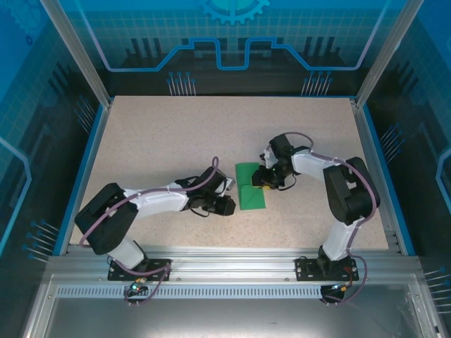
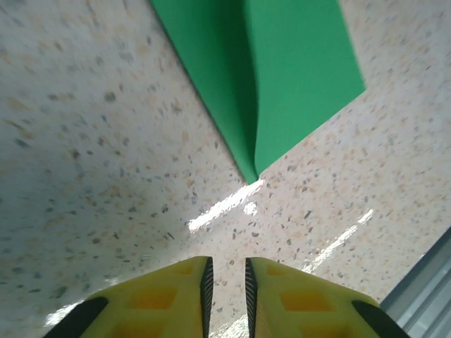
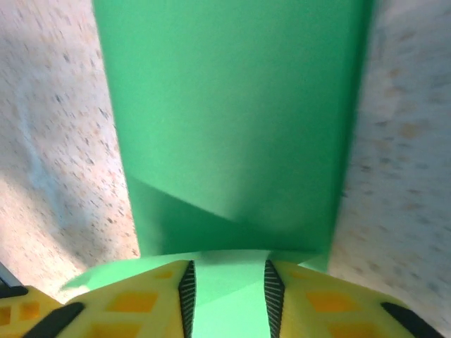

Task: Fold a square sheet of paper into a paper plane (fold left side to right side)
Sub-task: Fold the triangle a second time at the center of the table, then turn over the paper at the center of the table.

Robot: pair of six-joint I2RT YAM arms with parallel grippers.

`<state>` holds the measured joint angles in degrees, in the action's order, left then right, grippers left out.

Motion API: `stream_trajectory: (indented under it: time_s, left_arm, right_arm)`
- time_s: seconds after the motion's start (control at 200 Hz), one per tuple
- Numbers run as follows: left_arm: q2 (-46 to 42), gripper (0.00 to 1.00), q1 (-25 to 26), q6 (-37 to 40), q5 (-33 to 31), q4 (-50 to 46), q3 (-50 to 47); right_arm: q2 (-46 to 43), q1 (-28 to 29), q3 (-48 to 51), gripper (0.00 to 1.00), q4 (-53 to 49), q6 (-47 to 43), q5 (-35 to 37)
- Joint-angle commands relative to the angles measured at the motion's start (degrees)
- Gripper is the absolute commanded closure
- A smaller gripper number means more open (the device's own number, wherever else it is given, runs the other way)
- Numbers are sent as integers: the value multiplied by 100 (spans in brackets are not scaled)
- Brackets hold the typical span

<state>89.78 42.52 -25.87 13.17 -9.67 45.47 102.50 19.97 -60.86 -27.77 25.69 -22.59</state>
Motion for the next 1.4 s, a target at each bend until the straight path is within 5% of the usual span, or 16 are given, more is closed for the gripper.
stream_trajectory:
  time_s: [0.0,0.22,0.48,0.79,1.08,1.276,1.391]
  left_arm:
    - [-153,69,-205,-199,-51,-10,90]
    - [329,57,-344,-388,78,394,581]
    - [1187,54,-398,-484,-91,349,1231]
    - [1332,75,-407,-500,-236,377,1368]
    - [1349,76,-409,-498,-331,316,1376]
    - [1075,65,-424,-553,-589,350,1231]
    - [618,56,-490,-627,-760,418,1011]
  right_arm:
    - [-547,-262,-30,56,-251,-173,219]
    - [-1002,-759,471,43,-166,-346,-9]
    - [-1171,-838,1008,43,300,-312,-584]
    - [-867,-665,1152,44,964,-71,-1194]
    - [-238,-226,784,44,1296,163,-1274]
    - [162,-12,620,67,1618,409,-1537]
    - [48,-9,697,90,1827,502,-1563]
